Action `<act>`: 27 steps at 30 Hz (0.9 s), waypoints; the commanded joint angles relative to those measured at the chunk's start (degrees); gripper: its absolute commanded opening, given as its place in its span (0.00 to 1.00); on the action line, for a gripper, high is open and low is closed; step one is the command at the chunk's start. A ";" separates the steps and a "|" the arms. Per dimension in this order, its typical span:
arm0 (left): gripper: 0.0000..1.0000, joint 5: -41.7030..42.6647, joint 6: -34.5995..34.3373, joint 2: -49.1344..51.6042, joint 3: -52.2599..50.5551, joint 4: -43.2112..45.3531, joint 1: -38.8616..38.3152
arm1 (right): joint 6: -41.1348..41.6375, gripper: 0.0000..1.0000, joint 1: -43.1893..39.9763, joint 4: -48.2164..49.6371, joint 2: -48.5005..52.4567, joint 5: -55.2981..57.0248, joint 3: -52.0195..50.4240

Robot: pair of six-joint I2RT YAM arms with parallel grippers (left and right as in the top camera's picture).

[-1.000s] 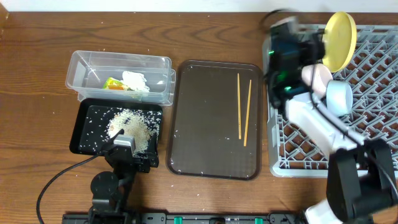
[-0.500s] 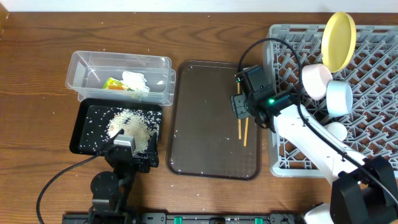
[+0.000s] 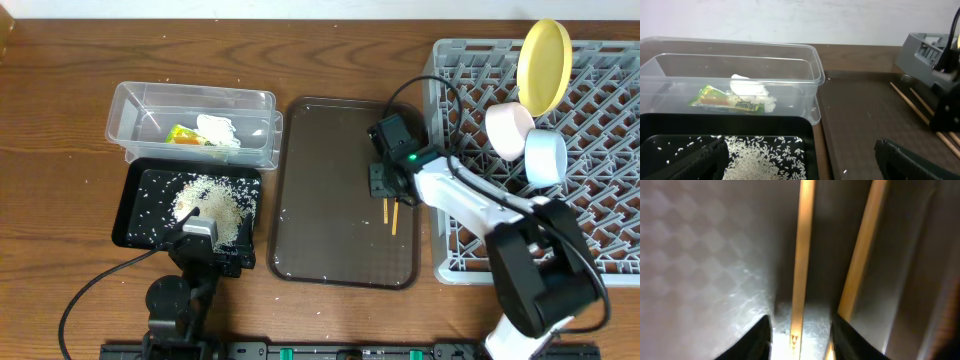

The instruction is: Sort waste into correct bins and load items into the dishwasher rack

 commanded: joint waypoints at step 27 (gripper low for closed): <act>0.96 0.37 0.98 -0.39 -1.38 -0.39 0.28 | -21.09 0.01 -18.93 -4.31 -22.99 -2.47 3.26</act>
